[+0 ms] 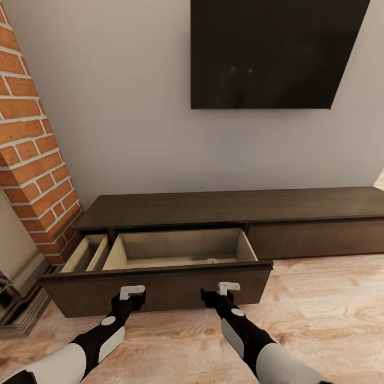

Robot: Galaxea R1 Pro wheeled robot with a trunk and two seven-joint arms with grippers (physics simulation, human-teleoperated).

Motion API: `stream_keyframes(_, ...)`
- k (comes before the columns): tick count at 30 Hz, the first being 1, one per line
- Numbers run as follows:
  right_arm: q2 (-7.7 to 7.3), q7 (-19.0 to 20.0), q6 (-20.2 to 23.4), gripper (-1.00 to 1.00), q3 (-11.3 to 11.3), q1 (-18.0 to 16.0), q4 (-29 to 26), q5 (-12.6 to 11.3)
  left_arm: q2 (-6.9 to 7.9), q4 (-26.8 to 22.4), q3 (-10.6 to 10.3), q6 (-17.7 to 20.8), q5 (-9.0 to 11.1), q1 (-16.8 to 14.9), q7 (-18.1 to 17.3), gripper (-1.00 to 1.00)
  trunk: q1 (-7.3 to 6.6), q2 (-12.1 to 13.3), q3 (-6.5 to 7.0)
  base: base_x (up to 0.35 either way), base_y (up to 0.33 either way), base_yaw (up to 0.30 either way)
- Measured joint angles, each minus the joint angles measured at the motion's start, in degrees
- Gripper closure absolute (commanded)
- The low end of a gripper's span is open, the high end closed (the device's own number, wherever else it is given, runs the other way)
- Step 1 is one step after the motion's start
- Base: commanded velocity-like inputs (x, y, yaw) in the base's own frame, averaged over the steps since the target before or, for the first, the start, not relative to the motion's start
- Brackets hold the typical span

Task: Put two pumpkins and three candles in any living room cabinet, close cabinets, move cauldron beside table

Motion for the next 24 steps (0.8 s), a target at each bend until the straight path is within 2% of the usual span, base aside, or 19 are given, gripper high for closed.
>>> stream_keyframes(24, 0.07, -0.01, -0.01, -1.0, 0.1, -0.52, 0.58, 0.03, 0.0, 0.01, 0.09, -0.02, 0.2, 0.0, -0.04, -1.0, 0.0, 0.0, 0.0, 0.087, 0.009, 0.0)
